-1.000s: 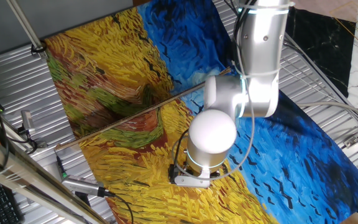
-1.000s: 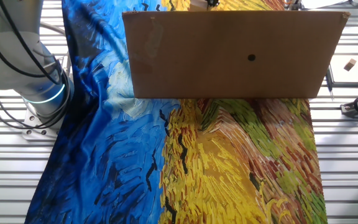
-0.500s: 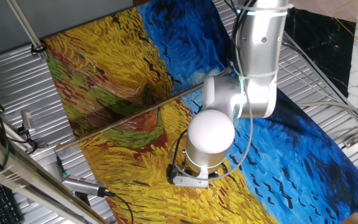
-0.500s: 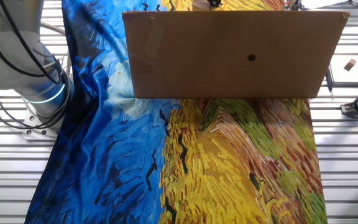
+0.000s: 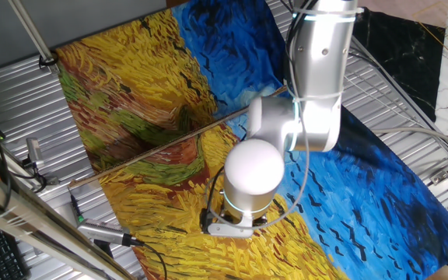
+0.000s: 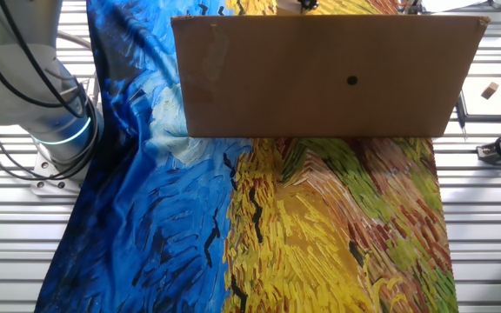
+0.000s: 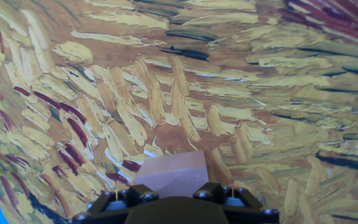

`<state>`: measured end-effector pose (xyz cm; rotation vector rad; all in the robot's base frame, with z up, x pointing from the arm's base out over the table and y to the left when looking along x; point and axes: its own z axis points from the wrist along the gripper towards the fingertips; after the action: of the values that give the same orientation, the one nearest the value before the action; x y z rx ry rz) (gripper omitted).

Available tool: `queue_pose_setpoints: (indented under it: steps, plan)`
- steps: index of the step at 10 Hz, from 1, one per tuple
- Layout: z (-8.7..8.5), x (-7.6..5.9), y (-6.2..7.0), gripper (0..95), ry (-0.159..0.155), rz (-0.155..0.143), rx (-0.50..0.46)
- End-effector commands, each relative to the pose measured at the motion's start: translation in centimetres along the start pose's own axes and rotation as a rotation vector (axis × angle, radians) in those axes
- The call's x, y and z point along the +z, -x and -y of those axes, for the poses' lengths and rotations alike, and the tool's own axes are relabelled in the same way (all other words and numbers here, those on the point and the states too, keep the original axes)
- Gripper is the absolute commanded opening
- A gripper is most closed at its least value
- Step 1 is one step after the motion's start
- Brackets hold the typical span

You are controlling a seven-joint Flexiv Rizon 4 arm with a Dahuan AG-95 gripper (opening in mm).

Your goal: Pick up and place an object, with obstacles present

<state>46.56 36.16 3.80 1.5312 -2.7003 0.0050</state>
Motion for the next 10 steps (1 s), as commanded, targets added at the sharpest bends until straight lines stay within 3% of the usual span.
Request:
queue_pose_setpoints:
  steps: [1,10]
  plan:
    - [0.4,0.1,0.2,0.0,0.001,0.001,-0.003]
    - [1.5,0.5,0.6,0.0,0.012,-0.001,-0.025]
